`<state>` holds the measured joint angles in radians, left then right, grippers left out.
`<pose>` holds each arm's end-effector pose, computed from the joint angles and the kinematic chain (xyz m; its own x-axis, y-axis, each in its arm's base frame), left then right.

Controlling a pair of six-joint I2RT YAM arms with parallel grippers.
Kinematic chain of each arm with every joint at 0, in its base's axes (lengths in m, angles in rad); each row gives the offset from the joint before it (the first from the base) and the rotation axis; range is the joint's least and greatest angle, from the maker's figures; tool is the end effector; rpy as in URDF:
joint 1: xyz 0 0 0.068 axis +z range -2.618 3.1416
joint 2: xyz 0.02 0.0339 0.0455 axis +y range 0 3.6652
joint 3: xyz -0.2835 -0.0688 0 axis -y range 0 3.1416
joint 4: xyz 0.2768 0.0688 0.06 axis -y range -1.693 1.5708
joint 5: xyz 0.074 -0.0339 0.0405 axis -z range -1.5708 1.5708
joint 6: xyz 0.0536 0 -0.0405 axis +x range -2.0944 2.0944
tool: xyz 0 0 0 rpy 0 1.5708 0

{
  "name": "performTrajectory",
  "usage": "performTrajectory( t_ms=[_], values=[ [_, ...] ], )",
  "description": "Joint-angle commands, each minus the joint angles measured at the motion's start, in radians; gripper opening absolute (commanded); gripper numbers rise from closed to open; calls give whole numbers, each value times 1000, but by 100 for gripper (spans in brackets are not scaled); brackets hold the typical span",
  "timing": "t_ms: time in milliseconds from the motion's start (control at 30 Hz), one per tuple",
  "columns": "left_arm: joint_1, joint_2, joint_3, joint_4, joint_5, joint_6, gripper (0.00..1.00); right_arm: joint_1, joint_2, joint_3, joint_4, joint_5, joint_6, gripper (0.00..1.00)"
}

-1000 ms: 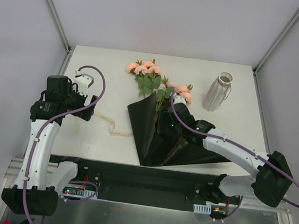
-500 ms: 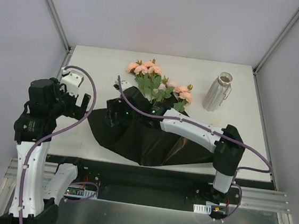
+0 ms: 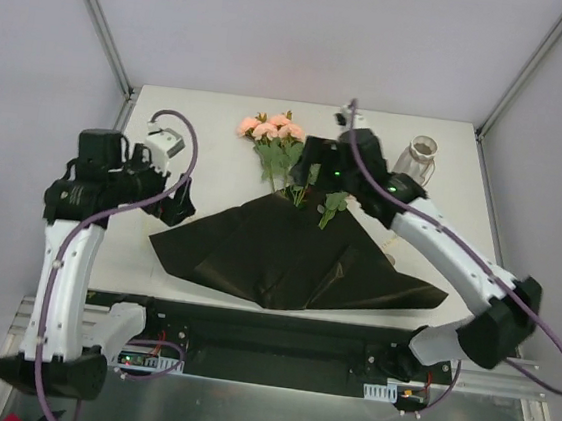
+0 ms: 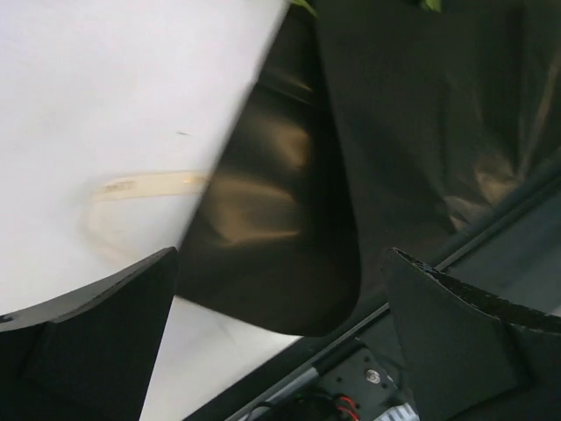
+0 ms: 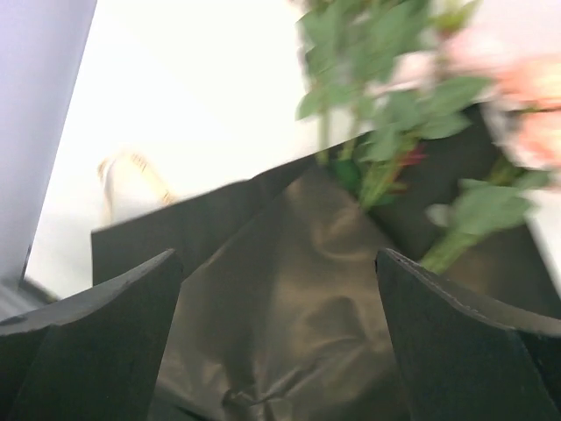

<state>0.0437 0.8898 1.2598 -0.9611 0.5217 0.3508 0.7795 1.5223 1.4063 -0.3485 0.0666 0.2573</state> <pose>0.1789 -0.0189 0.4227 -0.3938 0.2810 -0.8752 0.5440 0.8387 0.0245 0.2885 0.2801 0.3671 -0.4759 -0.1133 -0.8722 -0.5563 0.8069 0.1987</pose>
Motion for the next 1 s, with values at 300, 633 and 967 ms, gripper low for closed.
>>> performTrajectory(
  t_ms=[300, 633, 967],
  values=[
    [-274, 601, -66, 214, 127, -12, 99, -134, -387, -286, -90, 124, -36, 90],
    [-343, 842, -13, 226, 210, 27, 80, -164, -416, -293, -95, 79, -35, 84],
    [-441, 735, -71, 222, 163, 36, 3, -195, -406, -276, -103, 56, -53, 80]
  ],
)
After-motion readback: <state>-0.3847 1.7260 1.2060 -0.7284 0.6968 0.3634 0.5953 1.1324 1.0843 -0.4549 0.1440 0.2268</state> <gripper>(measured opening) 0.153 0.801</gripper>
